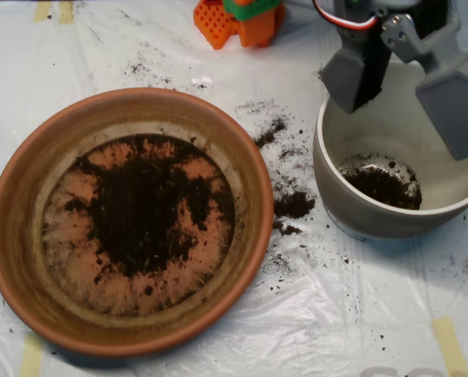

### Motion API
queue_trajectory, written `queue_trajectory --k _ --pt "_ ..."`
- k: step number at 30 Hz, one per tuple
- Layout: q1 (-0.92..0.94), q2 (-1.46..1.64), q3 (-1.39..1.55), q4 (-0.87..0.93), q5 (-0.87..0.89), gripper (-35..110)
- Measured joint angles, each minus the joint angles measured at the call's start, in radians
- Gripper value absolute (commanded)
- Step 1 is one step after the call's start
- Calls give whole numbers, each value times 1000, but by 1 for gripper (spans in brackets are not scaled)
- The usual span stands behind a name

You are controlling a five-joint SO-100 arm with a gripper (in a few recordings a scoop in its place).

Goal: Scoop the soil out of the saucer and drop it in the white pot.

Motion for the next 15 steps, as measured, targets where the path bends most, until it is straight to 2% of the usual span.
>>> queue_trajectory --k 6,15 --pt "40 0 -26 3 20 41" --pt "183 -44 -342 144 146 46"
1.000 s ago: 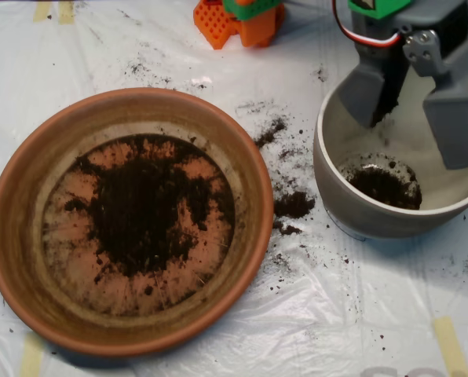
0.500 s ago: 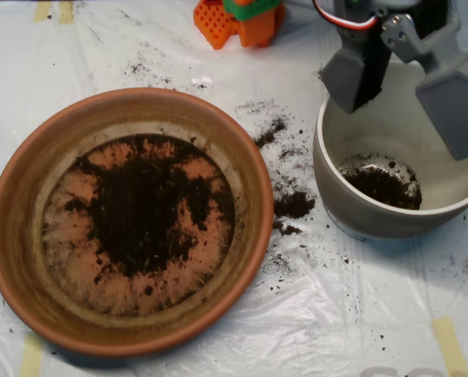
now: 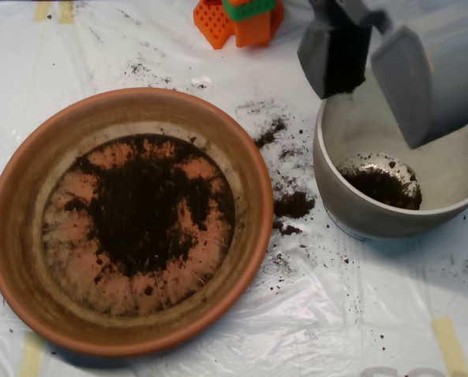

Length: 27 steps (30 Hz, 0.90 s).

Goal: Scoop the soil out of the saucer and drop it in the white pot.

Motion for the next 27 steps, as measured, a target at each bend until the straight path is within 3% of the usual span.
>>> queue_trajectory --k 3,7,10,18,27 --pt "75 -3 -18 23 34 47" --pt "176 -3 -20 37 25 34" --pt "227 17 49 11 17 33" --pt "321 565 957 -583 -109 36" --pt "469 723 1355 -816 -117 40"
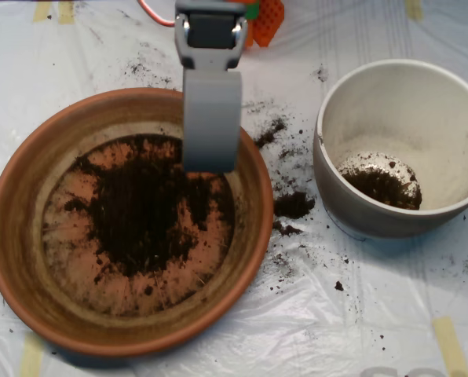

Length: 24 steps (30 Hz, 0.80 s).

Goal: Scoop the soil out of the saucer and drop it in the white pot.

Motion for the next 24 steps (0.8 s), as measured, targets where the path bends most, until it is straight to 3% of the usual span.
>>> queue_trajectory --k 10,24 --pt "153 -35 118 -158 110 41" --pt "187 -433 31 -32 144 51"
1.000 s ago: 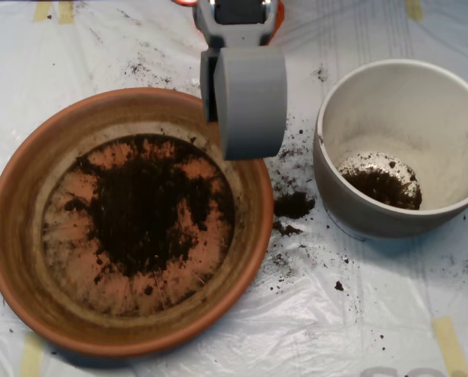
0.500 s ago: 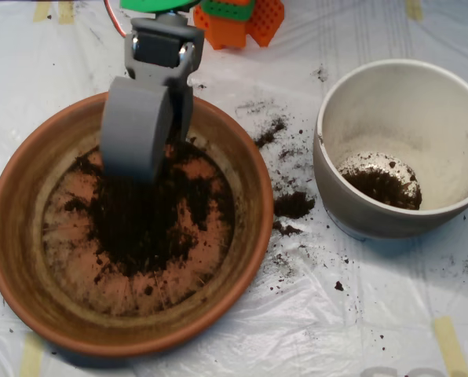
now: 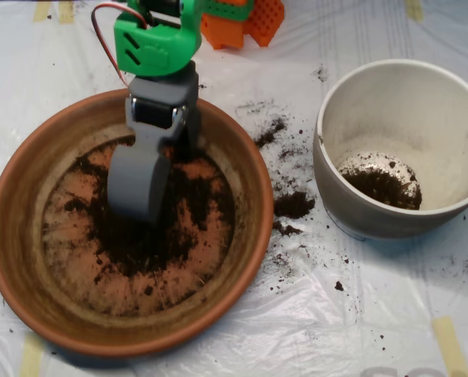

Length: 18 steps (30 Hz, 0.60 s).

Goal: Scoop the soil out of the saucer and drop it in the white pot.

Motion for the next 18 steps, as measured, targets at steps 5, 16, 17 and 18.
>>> queue_trajectory --k 5,16,17,18 --pt "21 -152 -106 31 -5 52" --pt "52 -413 -318 100 -28 49" --pt "52 -423 -321 101 -38 49" --pt "49 -433 -325 101 -46 49"
